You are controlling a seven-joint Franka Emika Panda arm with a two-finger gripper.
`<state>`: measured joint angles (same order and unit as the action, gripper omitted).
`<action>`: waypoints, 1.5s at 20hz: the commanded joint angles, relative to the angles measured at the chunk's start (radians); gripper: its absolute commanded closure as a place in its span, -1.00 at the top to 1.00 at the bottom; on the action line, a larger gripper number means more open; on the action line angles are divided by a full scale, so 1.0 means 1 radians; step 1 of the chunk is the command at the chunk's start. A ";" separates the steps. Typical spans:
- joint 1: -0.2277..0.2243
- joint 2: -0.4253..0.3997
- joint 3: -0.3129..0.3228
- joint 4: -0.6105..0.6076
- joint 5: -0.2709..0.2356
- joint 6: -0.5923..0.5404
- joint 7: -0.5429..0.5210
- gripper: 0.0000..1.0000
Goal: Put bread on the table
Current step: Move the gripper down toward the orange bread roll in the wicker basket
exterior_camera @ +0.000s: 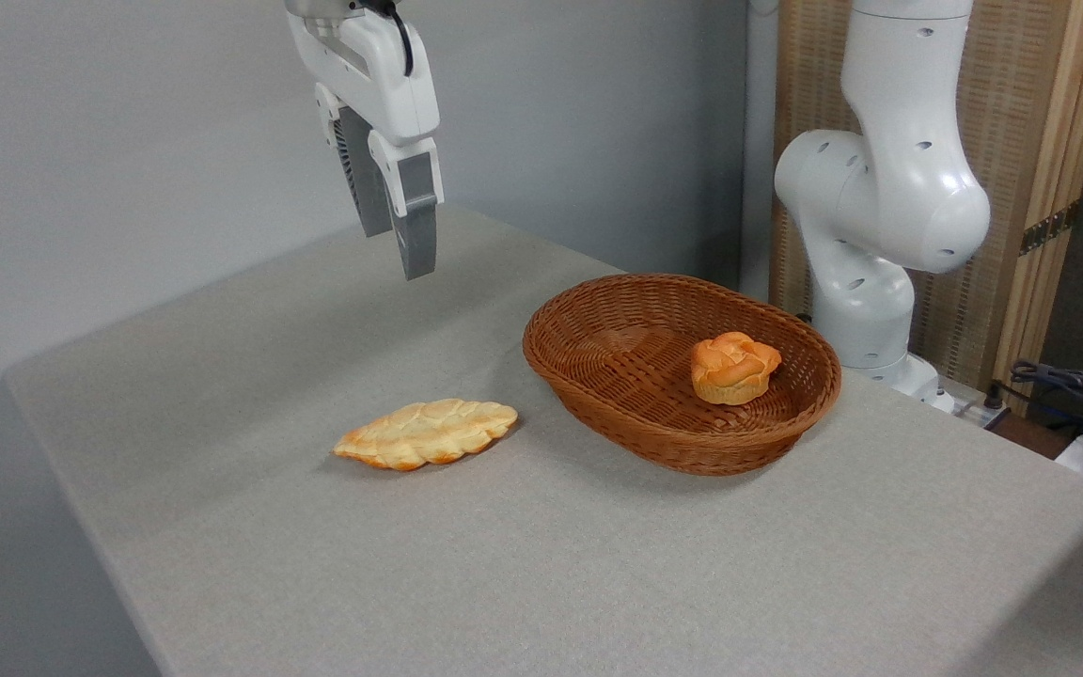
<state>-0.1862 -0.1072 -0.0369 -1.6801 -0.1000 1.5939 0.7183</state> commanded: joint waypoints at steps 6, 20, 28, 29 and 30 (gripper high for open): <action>-0.003 0.003 0.000 0.019 0.016 -0.051 -0.033 1.00; 0.005 -0.049 0.012 -0.200 0.017 -0.117 -0.017 1.00; 0.001 -0.173 0.012 -0.464 0.094 -0.124 0.128 1.00; 0.002 -0.189 0.012 -0.495 0.101 -0.124 0.179 1.00; 0.002 -0.203 0.012 -0.522 0.108 -0.124 0.220 1.00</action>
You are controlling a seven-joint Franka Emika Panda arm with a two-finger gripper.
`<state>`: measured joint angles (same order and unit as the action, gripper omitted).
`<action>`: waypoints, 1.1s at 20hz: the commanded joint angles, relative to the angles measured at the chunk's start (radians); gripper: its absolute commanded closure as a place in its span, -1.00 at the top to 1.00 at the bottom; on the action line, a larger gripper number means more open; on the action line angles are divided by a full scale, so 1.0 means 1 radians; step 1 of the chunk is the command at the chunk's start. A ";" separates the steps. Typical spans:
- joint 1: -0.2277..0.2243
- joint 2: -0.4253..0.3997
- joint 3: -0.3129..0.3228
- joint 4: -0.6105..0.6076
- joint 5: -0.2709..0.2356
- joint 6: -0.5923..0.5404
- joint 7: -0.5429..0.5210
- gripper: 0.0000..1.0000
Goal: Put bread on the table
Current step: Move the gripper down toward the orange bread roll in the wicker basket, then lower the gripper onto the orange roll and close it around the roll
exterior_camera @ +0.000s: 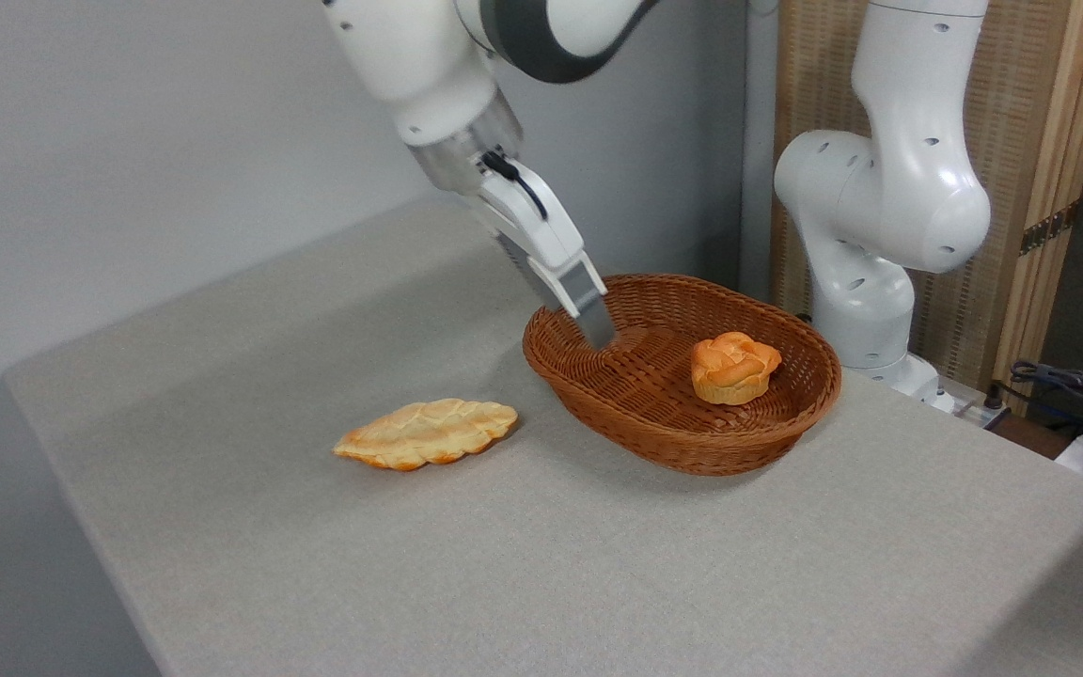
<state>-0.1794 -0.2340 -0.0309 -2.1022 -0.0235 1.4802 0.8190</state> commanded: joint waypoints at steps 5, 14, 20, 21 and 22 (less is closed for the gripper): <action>-0.005 -0.119 0.006 -0.228 0.054 -0.011 0.265 1.00; 0.001 -0.122 0.054 -0.344 0.132 0.012 0.383 1.00; 0.001 -0.103 0.057 -0.344 0.132 0.023 0.404 0.39; 0.000 -0.103 0.057 -0.344 0.132 0.025 0.411 0.02; 0.001 -0.103 0.057 -0.343 0.132 0.025 0.413 -0.24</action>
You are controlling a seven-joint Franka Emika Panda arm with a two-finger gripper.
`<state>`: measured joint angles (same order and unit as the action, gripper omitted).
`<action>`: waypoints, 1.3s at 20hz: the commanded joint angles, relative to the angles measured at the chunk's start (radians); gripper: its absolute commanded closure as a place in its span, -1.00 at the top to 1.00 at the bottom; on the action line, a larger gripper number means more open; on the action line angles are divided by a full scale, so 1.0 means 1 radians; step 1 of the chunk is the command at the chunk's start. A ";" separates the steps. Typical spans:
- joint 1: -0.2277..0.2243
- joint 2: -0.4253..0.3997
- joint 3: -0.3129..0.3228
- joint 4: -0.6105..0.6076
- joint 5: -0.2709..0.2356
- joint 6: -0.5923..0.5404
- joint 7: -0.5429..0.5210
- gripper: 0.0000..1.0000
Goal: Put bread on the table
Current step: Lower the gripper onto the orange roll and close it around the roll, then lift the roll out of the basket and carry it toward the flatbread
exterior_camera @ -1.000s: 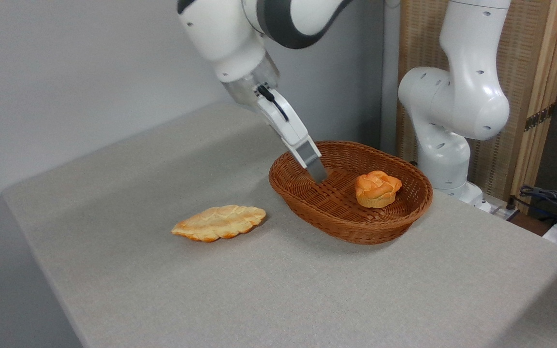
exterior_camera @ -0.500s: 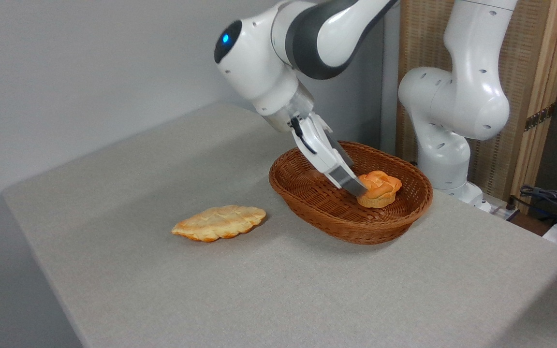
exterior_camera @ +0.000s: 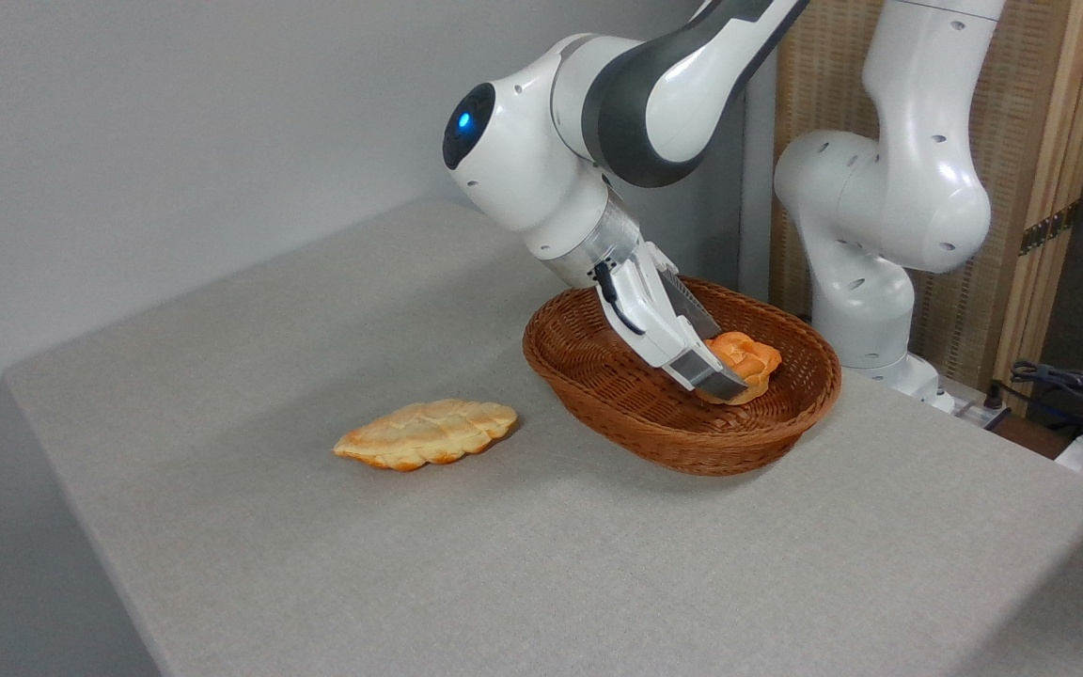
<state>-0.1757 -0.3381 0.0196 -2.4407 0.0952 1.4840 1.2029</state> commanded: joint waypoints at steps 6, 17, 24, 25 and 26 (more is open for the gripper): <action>-0.004 0.001 0.007 -0.001 0.014 0.022 0.030 -0.34; -0.010 -0.009 0.000 0.078 0.000 0.007 0.029 -0.25; -0.015 -0.009 -0.018 0.284 -0.092 0.005 0.029 -0.19; -0.013 -0.004 -0.017 0.308 -0.100 0.009 0.029 -0.19; -0.013 0.001 -0.015 0.321 -0.112 0.025 0.029 -0.19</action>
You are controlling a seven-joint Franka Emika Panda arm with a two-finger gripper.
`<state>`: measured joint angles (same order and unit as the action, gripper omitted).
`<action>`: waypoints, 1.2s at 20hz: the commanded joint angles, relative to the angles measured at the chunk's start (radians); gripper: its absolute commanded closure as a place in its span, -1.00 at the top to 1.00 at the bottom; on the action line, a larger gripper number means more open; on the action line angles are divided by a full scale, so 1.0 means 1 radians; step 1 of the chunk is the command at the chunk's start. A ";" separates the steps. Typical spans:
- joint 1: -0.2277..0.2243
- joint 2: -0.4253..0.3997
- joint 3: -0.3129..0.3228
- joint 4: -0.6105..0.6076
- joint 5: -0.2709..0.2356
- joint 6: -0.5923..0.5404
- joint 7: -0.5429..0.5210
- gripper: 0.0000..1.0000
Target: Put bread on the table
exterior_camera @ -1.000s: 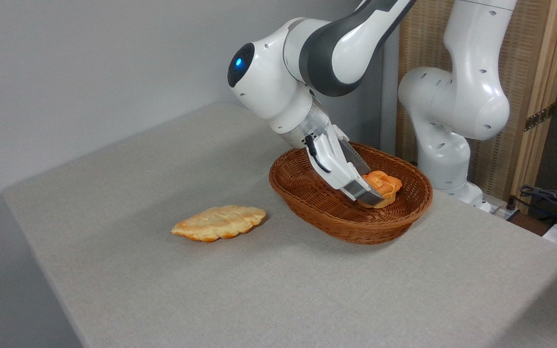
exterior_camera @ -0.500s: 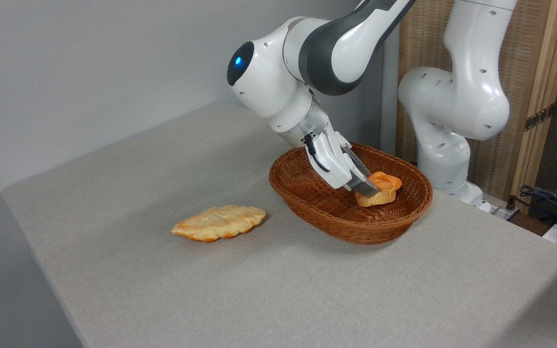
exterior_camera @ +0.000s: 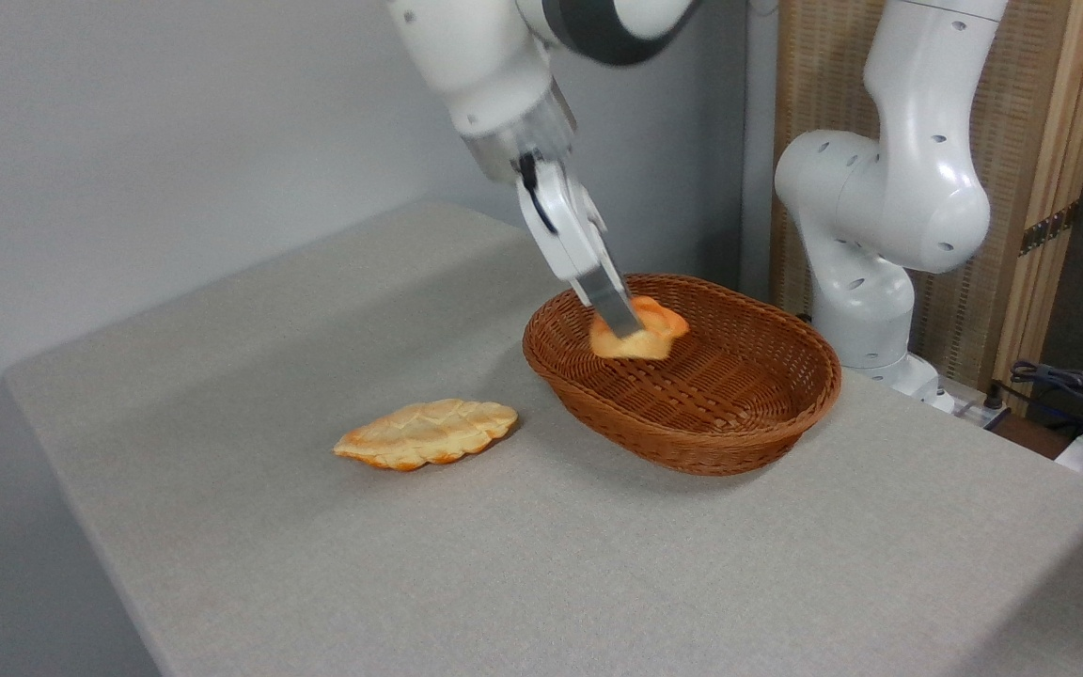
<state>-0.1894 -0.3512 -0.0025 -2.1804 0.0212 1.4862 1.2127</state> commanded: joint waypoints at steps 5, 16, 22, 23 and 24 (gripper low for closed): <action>0.001 0.129 0.006 0.070 -0.047 0.291 -0.002 -0.11; 0.011 0.268 0.029 0.074 -0.092 0.516 -0.039 1.00; 0.011 0.271 0.038 0.082 -0.093 0.517 -0.039 1.00; 0.011 0.270 0.042 0.099 -0.095 0.516 -0.042 1.00; 0.011 0.270 0.042 0.116 -0.095 0.516 -0.050 1.00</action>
<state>-0.1746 -0.0895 0.0240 -2.1084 -0.0526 1.9924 1.1833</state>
